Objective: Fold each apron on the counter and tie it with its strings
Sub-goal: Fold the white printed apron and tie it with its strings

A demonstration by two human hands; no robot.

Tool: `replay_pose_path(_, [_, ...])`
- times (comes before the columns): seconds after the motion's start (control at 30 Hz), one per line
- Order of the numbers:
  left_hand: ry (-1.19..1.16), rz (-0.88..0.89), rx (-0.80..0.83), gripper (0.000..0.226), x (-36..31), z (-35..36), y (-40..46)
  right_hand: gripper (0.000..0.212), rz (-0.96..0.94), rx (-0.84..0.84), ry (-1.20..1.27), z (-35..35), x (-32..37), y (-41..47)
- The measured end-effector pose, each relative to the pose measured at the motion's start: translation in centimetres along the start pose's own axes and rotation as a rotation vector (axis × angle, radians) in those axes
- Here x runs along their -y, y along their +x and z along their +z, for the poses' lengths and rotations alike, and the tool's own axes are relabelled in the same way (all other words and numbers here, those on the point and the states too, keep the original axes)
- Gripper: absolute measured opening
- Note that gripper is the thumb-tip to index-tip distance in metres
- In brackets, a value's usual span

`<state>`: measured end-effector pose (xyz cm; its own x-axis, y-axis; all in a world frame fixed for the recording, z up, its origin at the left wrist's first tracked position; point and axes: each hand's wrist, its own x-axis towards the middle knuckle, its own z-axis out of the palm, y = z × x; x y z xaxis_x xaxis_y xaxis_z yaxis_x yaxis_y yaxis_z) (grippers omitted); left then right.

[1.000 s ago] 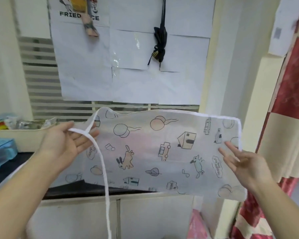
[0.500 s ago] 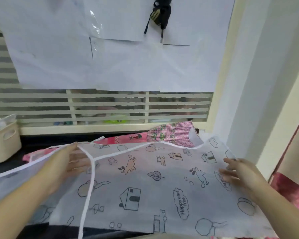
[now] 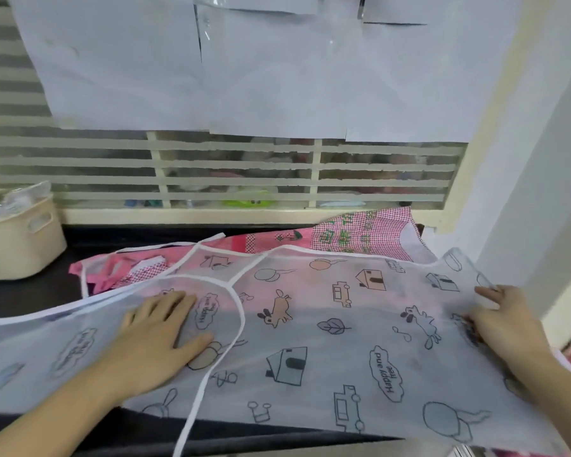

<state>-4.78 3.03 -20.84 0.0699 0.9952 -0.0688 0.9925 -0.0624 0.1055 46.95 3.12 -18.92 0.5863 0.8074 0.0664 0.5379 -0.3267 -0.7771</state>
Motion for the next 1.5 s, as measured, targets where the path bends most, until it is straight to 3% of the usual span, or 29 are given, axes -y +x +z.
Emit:
replay_pose_path(0.13, [-0.075, 0.010, 0.017, 0.097, -0.5, -0.6, -1.0, 0.099, -0.151, 0.049, -0.227, 0.6, 3.7, -3.5])
replay_pose_path(0.3, [-0.110, 0.083, -0.077, 0.077, -2.5, -0.6, -3.0, 0.070, -0.653, 0.300, -0.325, 5.6, 8.3, -12.4])
replay_pose_path(0.43, [-0.150, 0.070, 0.038, 0.076, 0.3, 0.3, -4.8, 0.069, -0.657, 0.538, -0.609, 10.0, 6.7, -15.0])
replay_pose_path(0.6, [-0.122, 0.111, 0.068, 0.068, 5.6, -0.5, -7.4, 0.079, -0.720, 0.545, -0.700, 9.3, 4.5, -12.9])
replay_pose_path(0.8, [-0.130, 0.103, 0.086, 0.078, 6.2, -1.2, -7.9, 0.081, -0.709, 0.570, -0.761, 9.1, 5.3, -13.3])
replay_pose_path(0.93, [-0.199, 0.151, -0.113, 0.045, 3.3, -1.7, -5.3, 0.085, -0.705, 0.541, -0.778, 9.2, 5.4, -13.4])
replay_pose_path(1.03, [-0.330, 0.187, -0.100, 0.031, 0.5, -1.7, -2.2, 0.092, -0.704, 0.529, -0.779, 9.3, 5.5, -13.3])
replay_pose_path(1.17, [-0.477, 0.199, -0.068, 0.049, -1.8, -3.1, 2.3, 0.096, -0.709, 0.503, -0.800, 9.7, 5.5, -13.2])
replay_pose_path(1.27, [-0.679, 0.160, -0.196, 0.069, -1.9, -4.8, 5.5, 0.094, -0.711, 0.486, -0.811, 9.8, 5.5, -13.2])
replay_pose_path(1.37, [-0.602, 0.026, -0.207, 0.095, -1.2, -4.1, 7.5, 0.080, -0.710, 0.502, -0.787, 9.6, 5.5, -13.1])
replay_pose_path(1.43, [-0.469, 0.041, -0.199, 0.089, -1.2, -2.4, 7.6, 0.070, -0.718, 0.512, -0.784, 9.5, 5.4, -13.1])
replay_pose_path(1.5, [-0.331, 0.069, -0.247, 0.067, -2.3, -0.8, 6.6, 0.068, -0.716, 0.515, -0.775, 9.4, 5.1, -12.9])
